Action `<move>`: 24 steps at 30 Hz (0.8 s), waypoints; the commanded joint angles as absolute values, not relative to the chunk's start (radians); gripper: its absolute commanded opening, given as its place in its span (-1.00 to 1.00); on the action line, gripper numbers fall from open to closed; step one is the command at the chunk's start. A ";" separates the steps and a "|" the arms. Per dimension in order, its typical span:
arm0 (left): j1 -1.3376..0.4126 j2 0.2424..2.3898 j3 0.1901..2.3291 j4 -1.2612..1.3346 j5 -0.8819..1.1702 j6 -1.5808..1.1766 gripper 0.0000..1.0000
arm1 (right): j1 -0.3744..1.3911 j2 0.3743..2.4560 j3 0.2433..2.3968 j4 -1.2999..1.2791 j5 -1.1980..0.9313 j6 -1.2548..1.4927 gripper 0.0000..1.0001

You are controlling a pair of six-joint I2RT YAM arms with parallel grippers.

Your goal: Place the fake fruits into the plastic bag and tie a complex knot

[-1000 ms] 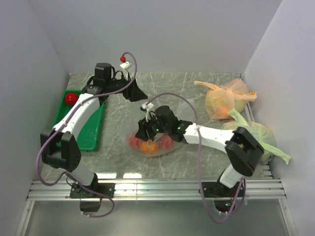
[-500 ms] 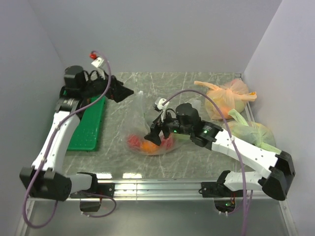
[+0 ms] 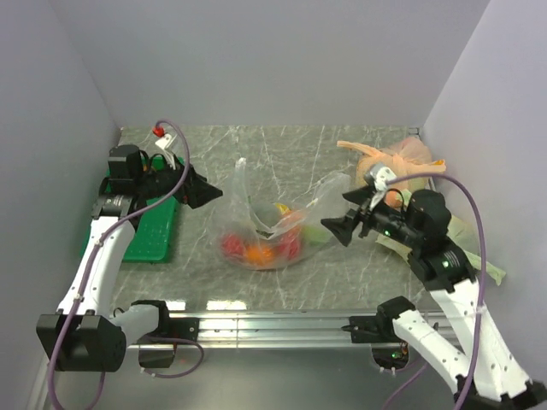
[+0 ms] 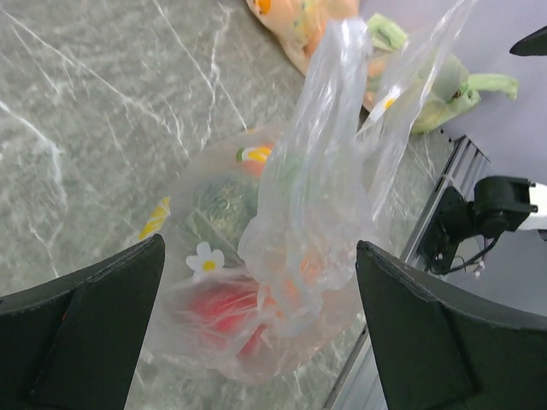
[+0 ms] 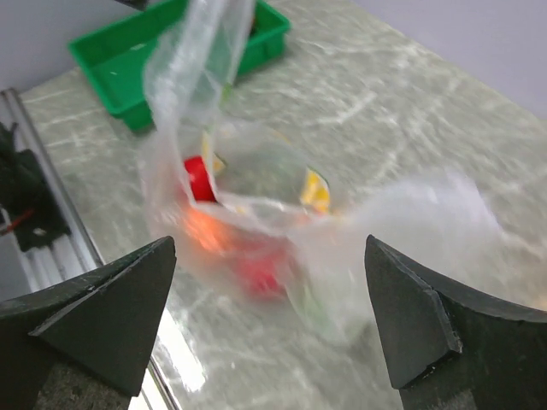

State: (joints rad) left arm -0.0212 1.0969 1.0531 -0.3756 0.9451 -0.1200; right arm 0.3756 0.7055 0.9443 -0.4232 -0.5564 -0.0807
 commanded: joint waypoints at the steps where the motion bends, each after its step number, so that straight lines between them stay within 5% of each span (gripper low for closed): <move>1: -0.044 1.071 1.011 -0.258 0.962 -0.129 0.99 | 0.280 0.658 0.873 -0.548 -0.602 -0.101 0.96; 10: -0.127 1.138 0.951 -0.132 0.968 -0.129 0.99 | 0.084 0.788 0.701 -0.229 -0.756 -0.002 0.96; 16: -0.153 1.204 0.965 -0.078 0.971 -0.149 0.99 | 0.107 0.948 0.698 0.038 -0.859 0.101 0.57; 19: -0.172 1.244 0.994 -0.081 0.995 -0.138 0.67 | 0.158 1.017 0.729 0.089 -0.865 0.107 0.22; 24: -0.207 1.273 1.074 -0.182 1.069 -0.028 -0.34 | 0.258 1.100 0.822 0.071 -0.858 0.048 -0.51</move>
State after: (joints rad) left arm -0.1898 1.2766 0.9943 -0.1589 0.9829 -0.1051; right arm 0.2028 1.0744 0.7280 -0.0036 -0.8299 0.0765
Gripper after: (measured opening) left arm 0.374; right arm 0.298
